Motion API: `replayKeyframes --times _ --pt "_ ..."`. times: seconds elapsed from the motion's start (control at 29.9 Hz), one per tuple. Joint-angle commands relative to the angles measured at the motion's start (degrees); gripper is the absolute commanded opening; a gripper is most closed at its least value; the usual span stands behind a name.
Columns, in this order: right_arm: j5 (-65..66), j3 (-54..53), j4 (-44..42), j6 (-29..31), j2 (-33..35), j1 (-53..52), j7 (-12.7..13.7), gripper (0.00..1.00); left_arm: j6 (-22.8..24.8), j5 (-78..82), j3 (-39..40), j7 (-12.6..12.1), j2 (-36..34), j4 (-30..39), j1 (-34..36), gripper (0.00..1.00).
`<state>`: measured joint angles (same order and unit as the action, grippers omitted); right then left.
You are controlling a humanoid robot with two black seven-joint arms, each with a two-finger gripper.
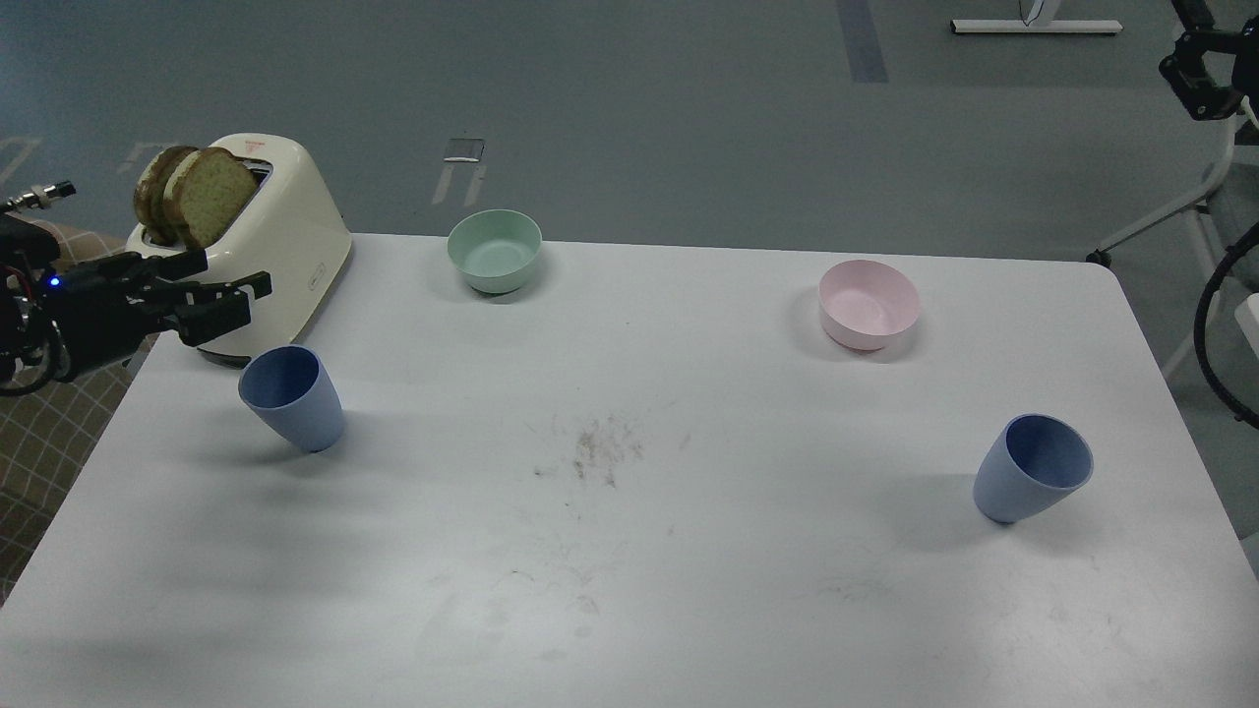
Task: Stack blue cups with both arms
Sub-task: 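Move the left gripper down toward the blue cup near the toaster, then grasp the blue cup with the left gripper and lift it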
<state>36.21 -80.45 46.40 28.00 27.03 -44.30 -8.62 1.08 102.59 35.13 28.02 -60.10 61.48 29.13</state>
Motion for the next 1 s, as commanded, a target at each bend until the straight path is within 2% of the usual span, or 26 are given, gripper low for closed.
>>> replayKeyframes --times 0.0,0.44,0.7,0.9,0.97 --pt "0.0 -0.1 -0.1 0.0 0.3 0.0 -0.1 1.0 -3.4 0.2 -4.4 0.0 -0.3 -0.2 -0.1 0.81" --pt "0.0 -0.5 0.5 0.0 0.3 0.4 -0.1 1.0 -4.2 -0.2 -5.5 0.0 1.0 -0.2 -2.2 0.7" --pt "0.0 -0.6 0.6 0.0 0.3 0.4 -0.1 1.0 -4.3 -0.1 -5.5 0.0 2.1 -0.6 -3.6 0.43" --pt "-0.1 -0.6 0.6 0.0 0.3 0.4 -0.1 1.0 -4.3 -0.4 -5.5 0.0 2.2 -0.8 -4.2 0.38" --pt "-0.1 -0.6 0.5 0.0 0.3 0.4 -0.1 1.0 -4.3 -0.4 -5.5 0.0 2.3 -0.8 -4.2 0.27"
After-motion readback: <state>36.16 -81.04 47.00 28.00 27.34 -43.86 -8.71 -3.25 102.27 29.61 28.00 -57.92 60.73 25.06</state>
